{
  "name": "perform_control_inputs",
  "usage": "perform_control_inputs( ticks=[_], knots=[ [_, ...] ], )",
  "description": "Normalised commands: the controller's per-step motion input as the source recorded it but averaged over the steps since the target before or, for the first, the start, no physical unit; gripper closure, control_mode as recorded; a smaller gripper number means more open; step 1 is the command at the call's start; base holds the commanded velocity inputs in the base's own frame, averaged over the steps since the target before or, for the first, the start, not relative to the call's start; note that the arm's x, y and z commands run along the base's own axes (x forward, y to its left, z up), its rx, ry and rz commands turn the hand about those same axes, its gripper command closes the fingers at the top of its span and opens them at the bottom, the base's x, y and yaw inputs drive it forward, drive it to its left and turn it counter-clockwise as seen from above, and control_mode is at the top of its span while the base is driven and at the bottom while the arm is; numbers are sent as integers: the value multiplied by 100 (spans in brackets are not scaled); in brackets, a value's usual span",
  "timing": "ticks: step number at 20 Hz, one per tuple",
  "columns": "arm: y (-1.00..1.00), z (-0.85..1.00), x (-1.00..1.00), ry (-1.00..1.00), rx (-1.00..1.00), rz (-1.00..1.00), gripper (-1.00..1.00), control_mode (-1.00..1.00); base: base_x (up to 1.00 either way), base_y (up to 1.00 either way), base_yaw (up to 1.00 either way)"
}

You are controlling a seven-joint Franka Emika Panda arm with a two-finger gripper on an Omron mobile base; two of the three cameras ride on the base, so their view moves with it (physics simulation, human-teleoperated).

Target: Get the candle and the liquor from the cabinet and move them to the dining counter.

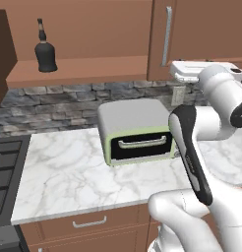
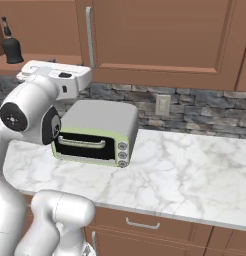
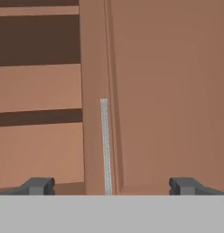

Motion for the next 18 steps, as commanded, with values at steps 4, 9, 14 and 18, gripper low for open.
perform_control_inputs(
  ticks=[4, 9, 14, 18],
  knots=[
    [0, 0, 51, -1, 0, 3, -100, -100, 0, 0, 0],
    [0, 0, 52, 0, 0, 2, -100, -100, 0, 0, 0],
    [0, 0, 40, -2, 0, 1, -100, -100, 0, 0, 0],
    [0, 0, 24, -5, 0, 0, -100, -100, 0, 0, 0]
  ],
)
